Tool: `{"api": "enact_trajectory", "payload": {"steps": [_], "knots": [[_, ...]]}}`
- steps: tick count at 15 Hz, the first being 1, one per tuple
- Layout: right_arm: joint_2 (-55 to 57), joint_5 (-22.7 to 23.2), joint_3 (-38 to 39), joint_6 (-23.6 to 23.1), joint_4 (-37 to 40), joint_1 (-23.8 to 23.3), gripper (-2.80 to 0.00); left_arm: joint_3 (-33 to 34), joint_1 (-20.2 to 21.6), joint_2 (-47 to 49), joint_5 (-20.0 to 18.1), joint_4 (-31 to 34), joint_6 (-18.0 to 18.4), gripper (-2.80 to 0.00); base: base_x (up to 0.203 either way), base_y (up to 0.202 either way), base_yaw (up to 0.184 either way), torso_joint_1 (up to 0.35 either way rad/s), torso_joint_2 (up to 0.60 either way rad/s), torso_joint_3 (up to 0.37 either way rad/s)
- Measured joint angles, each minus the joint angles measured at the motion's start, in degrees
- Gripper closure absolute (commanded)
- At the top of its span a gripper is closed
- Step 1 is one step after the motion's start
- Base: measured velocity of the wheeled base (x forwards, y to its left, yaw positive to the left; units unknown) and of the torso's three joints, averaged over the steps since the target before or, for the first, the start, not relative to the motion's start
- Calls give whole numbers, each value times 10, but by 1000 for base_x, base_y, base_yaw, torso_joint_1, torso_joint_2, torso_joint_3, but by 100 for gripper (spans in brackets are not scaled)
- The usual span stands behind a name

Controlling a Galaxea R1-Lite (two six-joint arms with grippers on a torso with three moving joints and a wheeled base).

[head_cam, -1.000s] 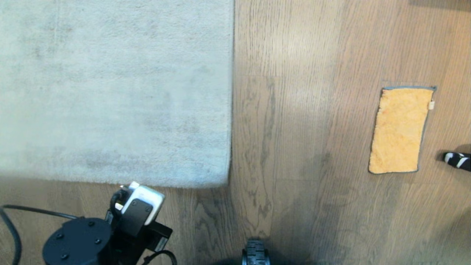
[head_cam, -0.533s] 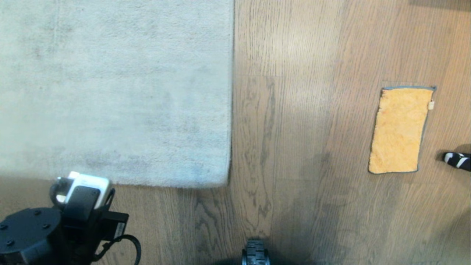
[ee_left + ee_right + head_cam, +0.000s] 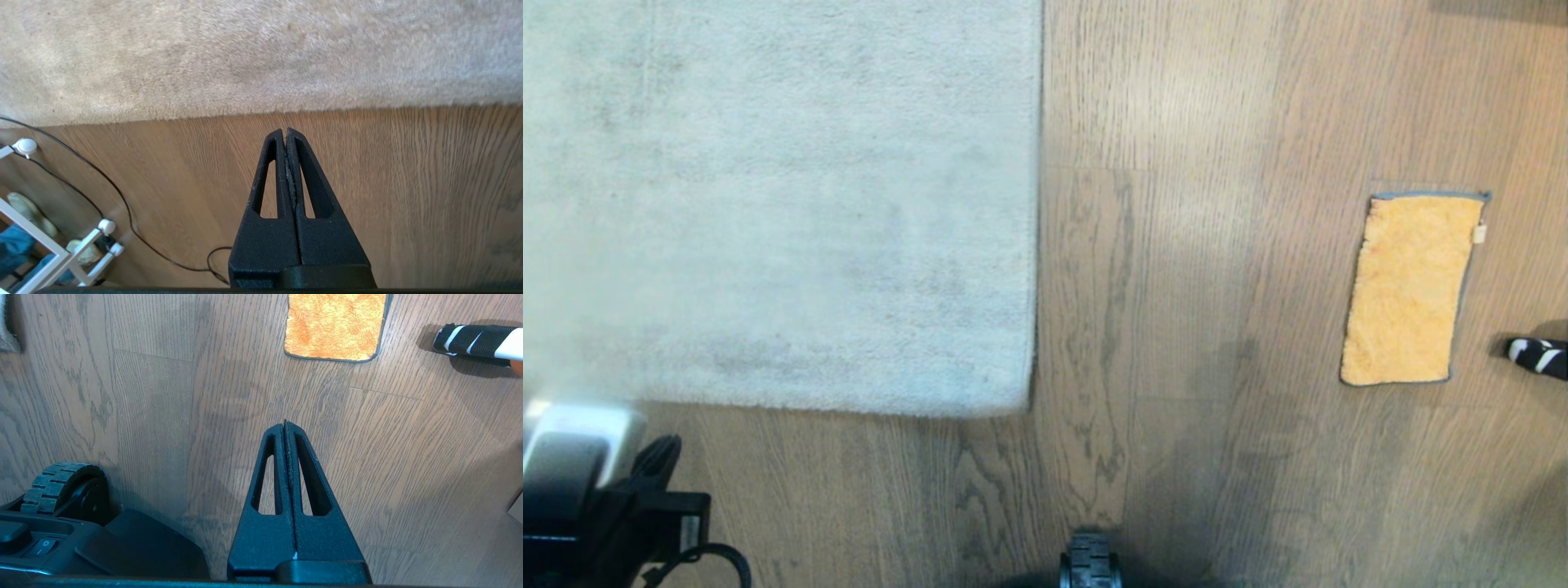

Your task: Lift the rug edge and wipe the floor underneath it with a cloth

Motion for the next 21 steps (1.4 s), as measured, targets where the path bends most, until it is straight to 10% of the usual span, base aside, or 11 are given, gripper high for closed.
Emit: {"api": "enact_trajectory", "payload": {"steps": [3,10,13,21], "knots": [[0,0,0,0,0,0,0,0,29,-53,-27,28,0,0,0,0,0,0,0,0],[0,0,0,0,0,0,0,0,288,-316,-301,245,-3,0,0,0,0,0,0,0],[0,0,0,0,0,0,0,0,338,-438,-352,347,-4,0,0,0,0,0,0,0],[0,0,0,0,0,0,0,-1,281,-494,-344,431,-3,0,0,0,0,0,0,0]]}}
